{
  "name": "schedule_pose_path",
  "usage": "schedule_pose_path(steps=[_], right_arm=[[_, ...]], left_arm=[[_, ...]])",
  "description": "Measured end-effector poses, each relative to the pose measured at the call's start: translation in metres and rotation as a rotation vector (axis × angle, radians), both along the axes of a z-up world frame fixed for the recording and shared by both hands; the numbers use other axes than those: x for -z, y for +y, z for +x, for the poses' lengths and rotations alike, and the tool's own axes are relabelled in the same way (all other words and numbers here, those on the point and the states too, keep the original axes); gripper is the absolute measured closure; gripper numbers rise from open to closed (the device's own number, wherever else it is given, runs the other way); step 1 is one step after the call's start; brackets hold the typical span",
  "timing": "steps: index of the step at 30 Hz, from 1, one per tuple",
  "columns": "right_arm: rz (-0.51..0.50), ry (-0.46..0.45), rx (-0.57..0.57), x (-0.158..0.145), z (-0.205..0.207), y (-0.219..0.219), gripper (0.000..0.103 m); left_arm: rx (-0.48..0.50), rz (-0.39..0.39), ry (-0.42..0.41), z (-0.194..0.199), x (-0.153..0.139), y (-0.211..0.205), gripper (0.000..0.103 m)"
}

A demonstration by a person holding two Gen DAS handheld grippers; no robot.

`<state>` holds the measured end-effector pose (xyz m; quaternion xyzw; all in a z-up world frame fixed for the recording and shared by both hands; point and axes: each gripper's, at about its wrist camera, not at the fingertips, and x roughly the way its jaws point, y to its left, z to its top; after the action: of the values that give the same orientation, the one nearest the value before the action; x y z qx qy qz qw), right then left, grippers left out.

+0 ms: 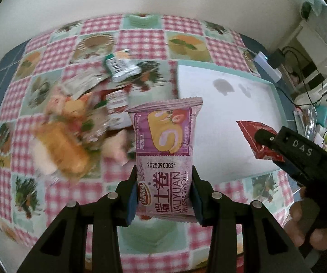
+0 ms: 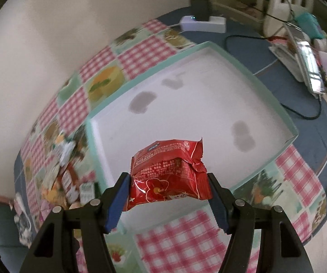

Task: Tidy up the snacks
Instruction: 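Carry the pink packet with the left tool and red packet with the right tool over the white tray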

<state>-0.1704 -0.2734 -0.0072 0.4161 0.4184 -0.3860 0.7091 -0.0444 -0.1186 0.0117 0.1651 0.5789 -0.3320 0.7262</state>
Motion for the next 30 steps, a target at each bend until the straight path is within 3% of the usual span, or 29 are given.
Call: schedule_pose_path(steps=[6, 20, 23, 27, 30], right_arm=[[0.009, 0.026, 0.076, 0.009, -0.01, -0.028, 0.034], [-0.043, 0.047, 0.121, 0.02, 0.001, -0.08, 0.034], [-0.05, 0.042, 0.132, 0.022, 0.002, -0.091, 0.034], [-0.07, 0.043, 0.139, 0.021, 0.003, -0.098, 0.034], [-0.072, 0.049, 0.137, 0.022, 0.005, -0.099, 0.033]], left_arm=[[0.048, 0.009, -0.001, 0.0, 0.008, -0.05, 0.061], [0.125, -0.022, -0.05, 0.012, 0.038, -0.147, 0.06], [0.122, -0.042, -0.045, 0.017, 0.043, -0.156, 0.05], [0.114, -0.062, -0.021, 0.023, 0.047, -0.159, 0.029], [0.111, -0.054, -0.033, 0.024, 0.043, -0.156, 0.024]])
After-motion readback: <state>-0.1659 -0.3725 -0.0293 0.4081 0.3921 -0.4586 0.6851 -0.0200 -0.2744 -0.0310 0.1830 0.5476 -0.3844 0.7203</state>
